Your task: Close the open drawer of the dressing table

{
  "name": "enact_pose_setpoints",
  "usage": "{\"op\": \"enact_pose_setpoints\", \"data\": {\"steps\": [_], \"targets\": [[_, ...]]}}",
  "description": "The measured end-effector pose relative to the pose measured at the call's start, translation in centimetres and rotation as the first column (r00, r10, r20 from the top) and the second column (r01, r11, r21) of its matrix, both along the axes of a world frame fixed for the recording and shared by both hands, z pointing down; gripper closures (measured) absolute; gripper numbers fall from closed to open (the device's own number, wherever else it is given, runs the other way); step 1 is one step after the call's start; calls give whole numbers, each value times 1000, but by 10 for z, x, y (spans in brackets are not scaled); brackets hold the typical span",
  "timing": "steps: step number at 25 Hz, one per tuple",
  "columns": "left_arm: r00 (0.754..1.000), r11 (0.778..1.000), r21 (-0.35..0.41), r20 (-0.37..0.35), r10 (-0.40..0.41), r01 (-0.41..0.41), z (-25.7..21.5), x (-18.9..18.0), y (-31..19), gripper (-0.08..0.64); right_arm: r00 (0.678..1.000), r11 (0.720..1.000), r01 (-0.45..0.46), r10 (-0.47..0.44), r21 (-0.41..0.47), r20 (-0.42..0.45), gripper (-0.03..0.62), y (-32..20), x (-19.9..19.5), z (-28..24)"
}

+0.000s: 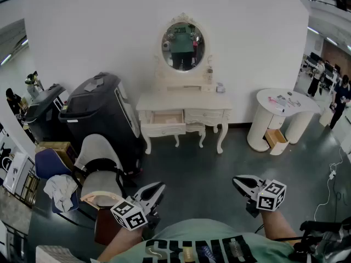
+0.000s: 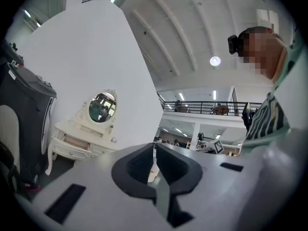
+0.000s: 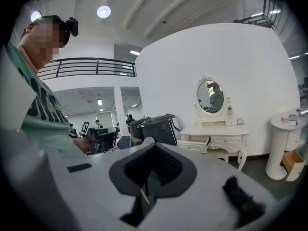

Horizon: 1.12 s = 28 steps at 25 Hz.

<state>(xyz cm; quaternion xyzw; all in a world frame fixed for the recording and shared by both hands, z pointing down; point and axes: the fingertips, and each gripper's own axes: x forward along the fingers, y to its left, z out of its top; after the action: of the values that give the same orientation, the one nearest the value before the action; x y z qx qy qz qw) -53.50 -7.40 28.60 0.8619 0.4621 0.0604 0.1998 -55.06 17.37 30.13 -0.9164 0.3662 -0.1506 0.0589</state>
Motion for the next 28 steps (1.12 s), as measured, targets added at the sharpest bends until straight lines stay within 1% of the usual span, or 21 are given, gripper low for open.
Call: {"op": "enact_pose_setpoints", "data": {"steps": [4,9,11,13,15,18,22,28], "targets": [[1000,1000,8,-2,7,-7,1,7,-4,532,1000,1000,13,-13,-22,-11,581,-9,9,-2],[1000,1000,14,1,9,-9,1,11,2,532,1000,1000,19,-19,-16,-8,581,-4,17,1],[1000,1000,18,1,11,-11,1,12,7,532,1000,1000,27,-27,-7,-4,581,-1,19,0],[1000,1000,20,3,12,-12,1,15,13,532,1000,999,28,-29,28,11,581,4,22,1],[1000,1000,23,2,16,-16,0,19,21,532,1000,997,10,-12,70,25,581,15,26,1],[1000,999,27,-4,30,-29,-4,23,41,532,999,995,-15,12,104,32,581,38,29,0],[999,999,27,-8,47,-47,-3,25,76,532,999,993,-24,20,115,35,581,73,26,5],[997,996,34,14,82,-82,2,28,134,532,999,991,-28,24,130,35,581,124,22,6]]}}
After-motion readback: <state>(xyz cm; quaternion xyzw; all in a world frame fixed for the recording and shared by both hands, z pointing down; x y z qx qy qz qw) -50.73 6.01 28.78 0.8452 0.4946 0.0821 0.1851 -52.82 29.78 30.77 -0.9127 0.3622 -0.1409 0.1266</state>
